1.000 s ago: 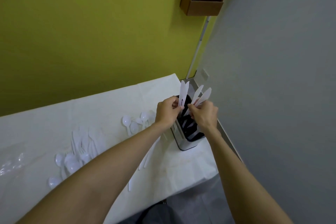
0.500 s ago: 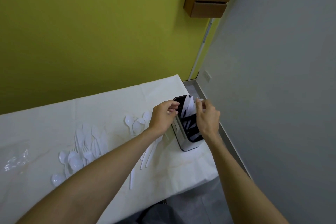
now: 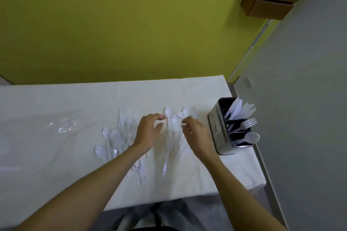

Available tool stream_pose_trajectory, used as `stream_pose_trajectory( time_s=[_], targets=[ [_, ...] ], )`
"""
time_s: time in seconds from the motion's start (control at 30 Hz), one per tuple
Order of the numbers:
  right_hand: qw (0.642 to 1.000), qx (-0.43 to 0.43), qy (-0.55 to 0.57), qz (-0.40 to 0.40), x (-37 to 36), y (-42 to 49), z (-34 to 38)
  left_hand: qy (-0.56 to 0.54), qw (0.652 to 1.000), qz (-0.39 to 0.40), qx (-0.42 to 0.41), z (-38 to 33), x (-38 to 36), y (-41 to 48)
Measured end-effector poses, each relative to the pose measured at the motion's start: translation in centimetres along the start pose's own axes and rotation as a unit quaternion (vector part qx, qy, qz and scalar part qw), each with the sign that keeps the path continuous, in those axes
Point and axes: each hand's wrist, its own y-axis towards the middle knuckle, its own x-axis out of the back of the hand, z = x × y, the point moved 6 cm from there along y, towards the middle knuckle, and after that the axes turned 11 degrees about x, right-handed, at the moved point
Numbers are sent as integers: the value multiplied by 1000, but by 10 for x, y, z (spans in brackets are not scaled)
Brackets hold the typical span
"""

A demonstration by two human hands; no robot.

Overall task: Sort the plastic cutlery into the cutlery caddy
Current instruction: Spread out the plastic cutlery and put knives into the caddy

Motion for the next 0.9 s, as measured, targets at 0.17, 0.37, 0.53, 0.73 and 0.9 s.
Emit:
stream_pose_trajectory(
  time_s=[0.17,0.37,0.53,0.73,0.9],
  targets=[
    [962,-70,-113,240,-92,-35,14,137,989,-6,-50,82,19,-44],
    [968,-86,-130,195,-102,-23,14,256,958,45,-118,112,1,-69],
    [977,-132,-104,132,-82,-6,-6,222,963,68,-137,104,-8,-58],
    [988,-18,-88,124,-87,-1,22,144,987,-47,-49,105,18,-56],
    [970,-63,-84,221,-130,-4,46,157,982,-103,-30,115,36,-60]
  ],
)
